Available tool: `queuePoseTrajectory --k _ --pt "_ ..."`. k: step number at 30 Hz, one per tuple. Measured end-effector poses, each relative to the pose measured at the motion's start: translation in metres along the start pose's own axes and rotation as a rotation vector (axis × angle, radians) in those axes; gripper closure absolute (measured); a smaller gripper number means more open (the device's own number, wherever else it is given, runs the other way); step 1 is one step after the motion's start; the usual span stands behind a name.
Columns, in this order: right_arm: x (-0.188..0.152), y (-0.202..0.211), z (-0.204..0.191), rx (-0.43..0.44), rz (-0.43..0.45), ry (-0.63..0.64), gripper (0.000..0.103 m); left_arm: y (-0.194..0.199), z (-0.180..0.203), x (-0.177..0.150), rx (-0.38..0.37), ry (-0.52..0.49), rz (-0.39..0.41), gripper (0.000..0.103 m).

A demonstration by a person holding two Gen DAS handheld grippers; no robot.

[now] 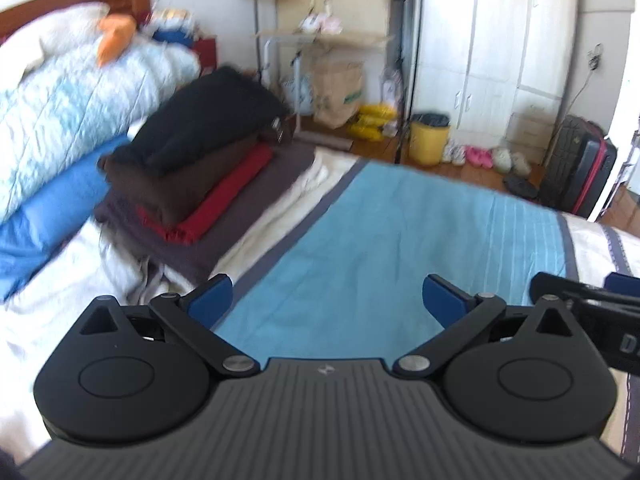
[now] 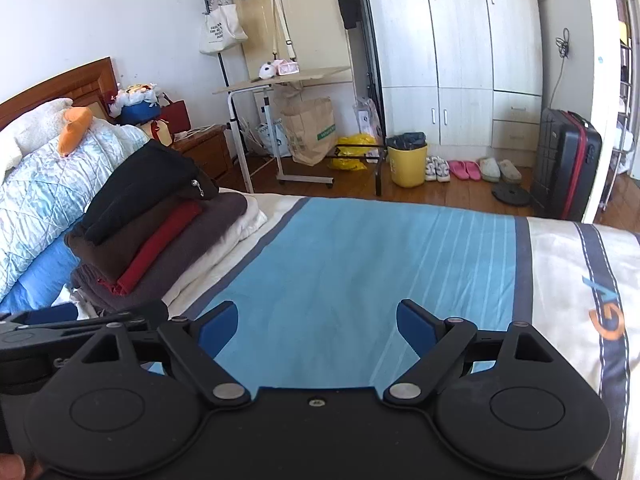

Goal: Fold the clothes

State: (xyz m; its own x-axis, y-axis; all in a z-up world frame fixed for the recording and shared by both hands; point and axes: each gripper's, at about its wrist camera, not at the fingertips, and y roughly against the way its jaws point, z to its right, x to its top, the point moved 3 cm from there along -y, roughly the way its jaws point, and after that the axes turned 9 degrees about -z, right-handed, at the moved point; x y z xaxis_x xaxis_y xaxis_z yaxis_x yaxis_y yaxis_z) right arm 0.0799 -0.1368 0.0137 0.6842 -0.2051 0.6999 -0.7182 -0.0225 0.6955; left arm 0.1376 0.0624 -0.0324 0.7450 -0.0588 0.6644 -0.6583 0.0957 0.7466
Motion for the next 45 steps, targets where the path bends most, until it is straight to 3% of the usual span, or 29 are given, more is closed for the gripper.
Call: queuePoseTrajectory --k 3,7,22,28,45 --pt "-0.004 0.003 -0.004 -0.007 0.011 0.004 0.013 -0.004 -0.002 -0.002 -0.008 0.017 -0.019 0.000" --pt "-0.009 0.006 -0.010 -0.026 0.022 0.042 0.013 -0.001 -0.004 -0.003 0.033 0.009 0.017 0.000" --pt "-0.019 0.014 -0.014 -0.054 0.009 0.053 0.013 -0.006 -0.007 -0.003 0.024 -0.012 0.011 0.000" --pt "-0.021 0.017 -0.013 -0.006 -0.010 0.035 0.013 -0.005 -0.006 -0.005 0.027 -0.014 0.007 0.000" --pt "-0.024 0.009 -0.010 -0.014 -0.058 -0.001 0.013 -0.019 -0.010 -0.007 0.054 -0.001 -0.046 0.000"
